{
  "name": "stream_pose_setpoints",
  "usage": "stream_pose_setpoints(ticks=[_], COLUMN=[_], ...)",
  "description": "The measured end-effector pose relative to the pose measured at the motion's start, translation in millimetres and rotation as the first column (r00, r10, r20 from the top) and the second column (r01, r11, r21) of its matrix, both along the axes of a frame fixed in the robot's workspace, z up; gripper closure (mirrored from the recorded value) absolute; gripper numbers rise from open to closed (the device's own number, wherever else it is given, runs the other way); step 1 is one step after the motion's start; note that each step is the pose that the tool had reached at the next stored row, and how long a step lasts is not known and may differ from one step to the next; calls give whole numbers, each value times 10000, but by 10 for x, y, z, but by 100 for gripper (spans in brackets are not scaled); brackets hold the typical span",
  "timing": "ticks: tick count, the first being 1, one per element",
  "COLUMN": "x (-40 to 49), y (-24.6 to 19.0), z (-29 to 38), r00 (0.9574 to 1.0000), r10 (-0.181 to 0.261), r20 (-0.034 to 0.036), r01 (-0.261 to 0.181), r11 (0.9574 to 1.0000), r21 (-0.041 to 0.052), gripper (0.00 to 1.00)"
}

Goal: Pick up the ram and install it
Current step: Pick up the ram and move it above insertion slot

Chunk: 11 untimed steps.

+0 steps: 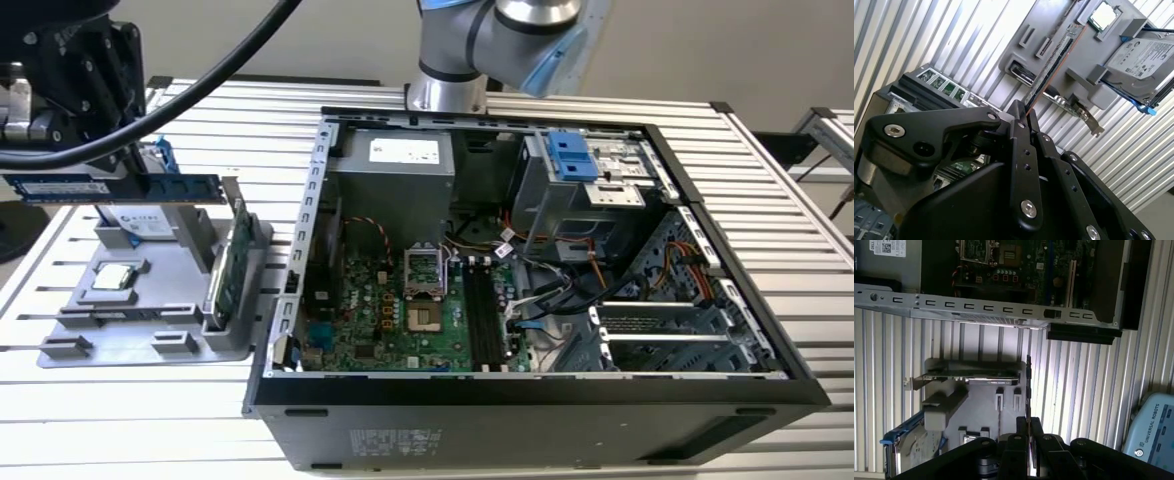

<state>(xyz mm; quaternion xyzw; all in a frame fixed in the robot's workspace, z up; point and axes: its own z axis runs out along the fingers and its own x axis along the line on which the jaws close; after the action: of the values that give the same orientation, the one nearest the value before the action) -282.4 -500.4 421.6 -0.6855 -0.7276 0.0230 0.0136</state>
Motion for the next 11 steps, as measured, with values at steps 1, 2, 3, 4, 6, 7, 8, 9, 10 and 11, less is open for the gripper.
stream_pose_setpoints(ticks=[1, 2, 3, 4, 6, 7, 8, 9, 10, 11], x=[7, 14, 20, 27, 42, 49, 58, 67, 77, 87], y=[0, 0, 0, 0, 0, 0, 0, 0, 0, 0], z=[-1, 0, 0, 0, 0, 0, 0, 1, 0, 0], r00=[10000, 10000, 10000, 10000, 10000, 10000, 10000, 10000, 10000, 10000], r10=[0, 0, 0, 0, 0, 0, 0, 0, 0, 0], r20=[1, 0, 0, -1, 0, -1, 0, -1, 0, 0], r01=[0, 0, 0, 0, 0, 0, 0, 0, 0, 0], r11=[10000, 10000, 10000, 10000, 10000, 10000, 10000, 10000, 10000, 10000], r21=[1, 0, 0, -1, 0, 0, 0, -1, 0, 0], gripper=[100, 100, 100, 100, 100, 100, 100, 100, 100, 100])
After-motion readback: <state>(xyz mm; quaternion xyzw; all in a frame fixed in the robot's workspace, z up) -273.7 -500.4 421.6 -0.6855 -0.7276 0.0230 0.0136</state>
